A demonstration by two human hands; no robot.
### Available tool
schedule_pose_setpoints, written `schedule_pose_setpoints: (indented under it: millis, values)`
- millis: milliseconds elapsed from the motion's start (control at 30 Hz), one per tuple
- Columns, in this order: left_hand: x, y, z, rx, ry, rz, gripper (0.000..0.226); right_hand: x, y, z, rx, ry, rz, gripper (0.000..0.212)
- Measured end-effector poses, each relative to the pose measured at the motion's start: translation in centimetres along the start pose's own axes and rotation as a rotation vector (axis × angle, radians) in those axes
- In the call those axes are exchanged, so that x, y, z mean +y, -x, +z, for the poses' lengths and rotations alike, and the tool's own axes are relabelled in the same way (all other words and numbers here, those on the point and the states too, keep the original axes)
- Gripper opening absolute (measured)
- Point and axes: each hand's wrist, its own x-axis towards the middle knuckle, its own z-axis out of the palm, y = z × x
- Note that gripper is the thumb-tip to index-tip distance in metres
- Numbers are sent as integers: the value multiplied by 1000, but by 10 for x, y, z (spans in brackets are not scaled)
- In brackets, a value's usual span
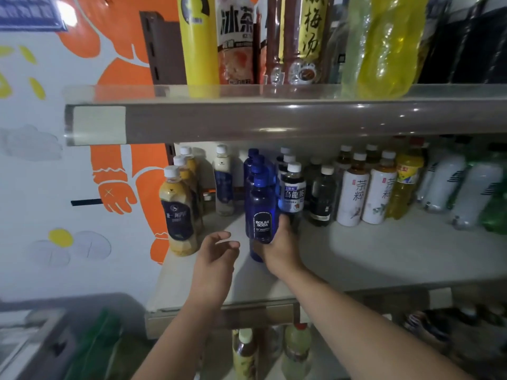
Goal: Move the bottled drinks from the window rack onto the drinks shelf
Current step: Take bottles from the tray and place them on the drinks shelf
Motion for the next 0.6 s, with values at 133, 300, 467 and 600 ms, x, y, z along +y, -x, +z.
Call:
schedule_pose_setpoints:
  millis: [133, 300, 467, 600]
  values:
    - [1, -4, 12, 15, 15, 18, 18, -1, 5, -7, -68, 33, -17, 61]
    - [16, 7, 38, 8, 72, 111, 21, -6, 27, -32, -147, 15, -58, 45]
    - [14, 48, 116, -172, 107, 180, 24, 7, 72, -126, 69, 0, -64, 13]
    - [-8, 111, 216, -469, 24, 232, 28, 24, 124, -249, 403, 59, -46, 7]
